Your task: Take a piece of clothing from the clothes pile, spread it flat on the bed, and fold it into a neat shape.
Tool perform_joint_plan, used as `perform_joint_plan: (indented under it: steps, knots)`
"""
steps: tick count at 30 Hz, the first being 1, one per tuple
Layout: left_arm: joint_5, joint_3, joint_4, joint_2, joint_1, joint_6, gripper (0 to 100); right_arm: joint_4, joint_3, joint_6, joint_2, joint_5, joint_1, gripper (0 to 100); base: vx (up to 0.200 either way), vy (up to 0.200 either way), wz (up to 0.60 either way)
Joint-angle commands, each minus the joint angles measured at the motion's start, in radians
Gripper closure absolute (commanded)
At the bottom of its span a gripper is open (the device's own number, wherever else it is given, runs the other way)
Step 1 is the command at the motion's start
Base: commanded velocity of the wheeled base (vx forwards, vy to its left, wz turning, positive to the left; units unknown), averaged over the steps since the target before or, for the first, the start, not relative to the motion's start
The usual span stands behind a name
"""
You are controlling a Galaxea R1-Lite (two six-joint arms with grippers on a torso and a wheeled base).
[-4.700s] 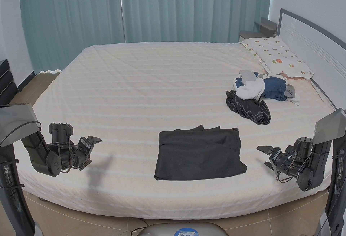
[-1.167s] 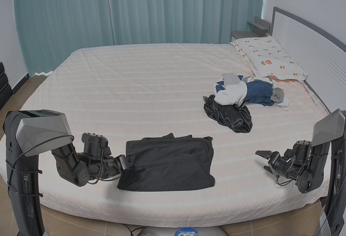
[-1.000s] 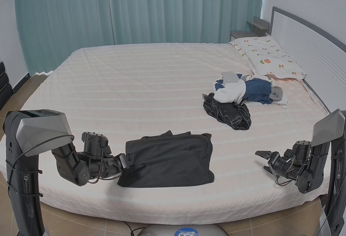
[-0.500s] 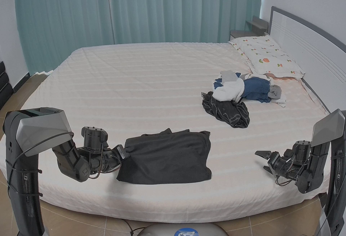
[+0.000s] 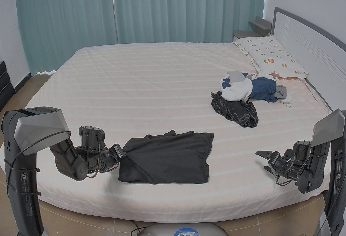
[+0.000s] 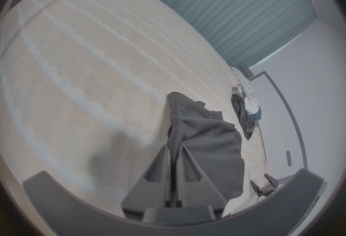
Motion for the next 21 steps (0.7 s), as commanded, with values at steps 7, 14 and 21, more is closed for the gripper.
perform_joint_plan:
  steps: [7,14,21]
  knots:
    - [0.001,0.028,0.0,-0.012,0.006,0.0,100,-0.013,0.002,-0.003,0.002,-0.001,0.0,0,0.0,0.2,0.0]
    - [0.001,0.038,0.001,-0.013,0.006,0.001,100,-0.013,0.002,-0.009,0.006,-0.003,0.0,0,0.0,0.2,0.0]
    - [0.001,0.04,0.023,-0.019,0.006,0.001,100,-0.013,0.002,-0.009,0.006,-0.003,0.0,0,0.0,0.2,0.0]
